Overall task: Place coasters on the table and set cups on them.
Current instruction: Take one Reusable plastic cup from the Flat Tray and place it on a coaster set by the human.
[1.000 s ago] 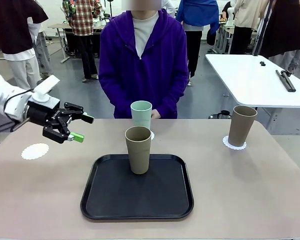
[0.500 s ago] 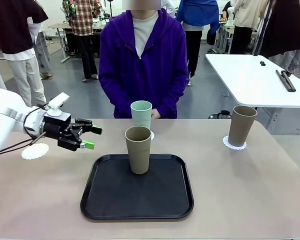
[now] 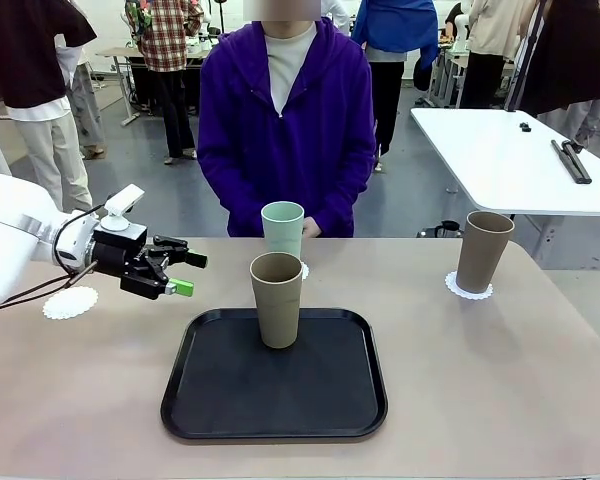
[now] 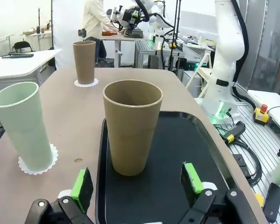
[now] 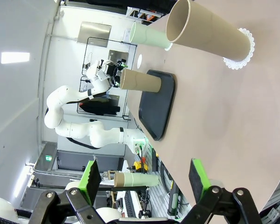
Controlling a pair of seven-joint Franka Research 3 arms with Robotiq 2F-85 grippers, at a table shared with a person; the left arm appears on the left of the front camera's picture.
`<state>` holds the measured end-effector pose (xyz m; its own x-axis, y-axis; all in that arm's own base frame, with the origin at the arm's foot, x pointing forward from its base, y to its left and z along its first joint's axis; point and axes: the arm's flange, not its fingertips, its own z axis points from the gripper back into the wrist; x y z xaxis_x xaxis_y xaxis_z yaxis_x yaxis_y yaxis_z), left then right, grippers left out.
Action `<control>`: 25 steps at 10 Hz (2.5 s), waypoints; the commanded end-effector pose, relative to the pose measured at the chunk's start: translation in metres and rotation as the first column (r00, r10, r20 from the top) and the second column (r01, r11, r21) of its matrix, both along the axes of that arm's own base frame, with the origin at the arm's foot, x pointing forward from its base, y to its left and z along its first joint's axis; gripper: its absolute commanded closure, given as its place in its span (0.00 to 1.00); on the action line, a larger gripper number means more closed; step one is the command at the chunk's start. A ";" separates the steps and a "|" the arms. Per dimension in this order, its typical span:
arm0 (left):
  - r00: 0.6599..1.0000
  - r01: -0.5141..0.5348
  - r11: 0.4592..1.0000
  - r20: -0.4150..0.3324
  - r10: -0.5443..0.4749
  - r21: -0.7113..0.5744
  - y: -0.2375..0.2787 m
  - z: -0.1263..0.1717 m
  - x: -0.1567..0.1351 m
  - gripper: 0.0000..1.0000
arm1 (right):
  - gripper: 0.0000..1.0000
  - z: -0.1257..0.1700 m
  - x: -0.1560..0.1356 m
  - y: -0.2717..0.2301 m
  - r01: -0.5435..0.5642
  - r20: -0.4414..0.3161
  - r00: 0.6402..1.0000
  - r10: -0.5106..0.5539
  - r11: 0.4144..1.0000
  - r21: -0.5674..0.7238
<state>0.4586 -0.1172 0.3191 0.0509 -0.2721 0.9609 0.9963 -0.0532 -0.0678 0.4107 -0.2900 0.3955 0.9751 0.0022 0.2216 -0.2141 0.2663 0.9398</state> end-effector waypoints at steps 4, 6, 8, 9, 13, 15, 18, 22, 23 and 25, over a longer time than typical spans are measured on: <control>0.999 0.044 0.993 -0.004 -0.045 -0.108 -0.042 -0.054 0.033 0.00 | 0.00 0.001 0.002 0.000 0.000 -0.006 1.000 0.000 1.000 -0.001; 0.998 0.058 0.989 0.013 -0.056 -0.139 -0.053 -0.066 0.047 0.00 | 0.00 0.001 0.002 0.000 0.000 -0.006 1.000 0.000 1.000 -0.001; 0.998 0.032 0.987 0.051 -0.024 -0.157 -0.057 -0.076 0.046 0.00 | 0.00 0.001 0.002 0.000 0.000 -0.006 1.000 0.000 1.000 -0.001; 0.999 0.041 0.986 0.038 -0.035 -0.162 -0.058 -0.075 0.050 0.00 | 0.00 0.001 0.002 0.000 0.000 -0.006 1.000 0.000 1.000 -0.001; 0.997 0.073 0.987 -0.012 -0.076 -0.146 -0.068 -0.075 0.037 0.00 | 0.00 0.001 0.002 0.000 0.000 -0.006 1.000 0.000 1.000 -0.001; 0.996 0.092 0.987 -0.009 -0.094 -0.130 -0.078 -0.077 0.024 0.00 | 0.00 0.001 0.002 0.000 0.000 -0.006 1.000 0.000 1.000 -0.001; 0.996 0.083 0.990 -0.003 -0.084 -0.114 -0.090 -0.076 0.031 0.00 | 0.00 0.001 0.002 0.000 0.000 -0.006 1.000 0.000 1.000 -0.001; 0.995 0.093 0.990 -0.018 -0.096 -0.108 -0.109 -0.080 0.032 0.00 | 0.00 0.001 0.002 0.000 0.000 -0.006 1.000 0.000 1.000 -0.001; 0.995 0.094 0.990 -0.017 -0.096 -0.109 -0.111 -0.082 0.028 0.00 | 0.00 0.001 0.002 0.000 0.000 -0.006 1.000 0.000 1.000 -0.001; 0.994 0.106 0.990 -0.017 -0.108 -0.096 -0.119 -0.080 0.029 0.00 | 0.00 0.001 0.002 0.000 0.000 -0.006 1.000 0.000 1.000 -0.001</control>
